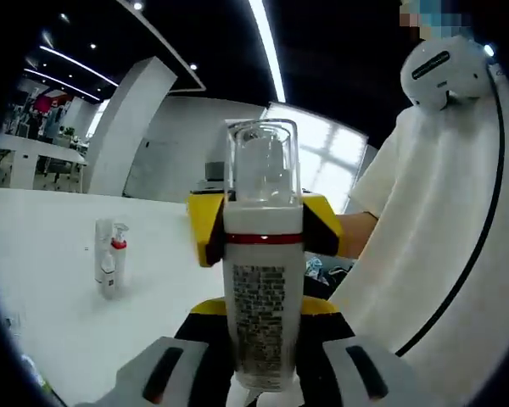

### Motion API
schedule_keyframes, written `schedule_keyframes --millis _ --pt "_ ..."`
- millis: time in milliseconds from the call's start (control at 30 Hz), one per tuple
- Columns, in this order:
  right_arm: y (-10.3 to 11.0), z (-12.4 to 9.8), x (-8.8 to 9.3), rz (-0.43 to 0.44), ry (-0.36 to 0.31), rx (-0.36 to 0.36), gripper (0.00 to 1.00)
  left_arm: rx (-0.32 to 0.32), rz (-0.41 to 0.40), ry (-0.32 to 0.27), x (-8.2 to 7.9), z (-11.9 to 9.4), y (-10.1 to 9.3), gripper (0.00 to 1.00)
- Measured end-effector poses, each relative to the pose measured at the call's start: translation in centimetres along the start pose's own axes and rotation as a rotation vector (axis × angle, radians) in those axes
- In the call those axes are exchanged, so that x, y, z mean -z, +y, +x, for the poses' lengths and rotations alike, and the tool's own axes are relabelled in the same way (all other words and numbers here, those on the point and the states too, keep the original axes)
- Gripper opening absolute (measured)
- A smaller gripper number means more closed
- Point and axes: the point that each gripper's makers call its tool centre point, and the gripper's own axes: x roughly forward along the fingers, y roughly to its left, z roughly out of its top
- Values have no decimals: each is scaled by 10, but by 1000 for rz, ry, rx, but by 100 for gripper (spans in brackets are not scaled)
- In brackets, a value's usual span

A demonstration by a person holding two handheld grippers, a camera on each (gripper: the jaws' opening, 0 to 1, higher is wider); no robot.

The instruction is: Arrange the skincare products in the storage area until every visible bottle or jar stands upright without overlapping.

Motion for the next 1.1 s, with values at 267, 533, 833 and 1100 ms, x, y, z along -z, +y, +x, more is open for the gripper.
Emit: schedule_keyframes --millis 267,533,833,1100 --pt "-22 -12 -7 1 -80 179 19 -113 -1 -25 -7 0 23 24" --pt "-47 -14 -11 -36 -83 365 21 -251 -11 -55 -16 -11 51 24" --pt "-61 -23 -11 -79 -53 553 23 -312 3 -66 -26 -16 73 24" --pt "-60 -33 -8 -20 -102 640 23 -280 50 -16 -20 3 67 24"
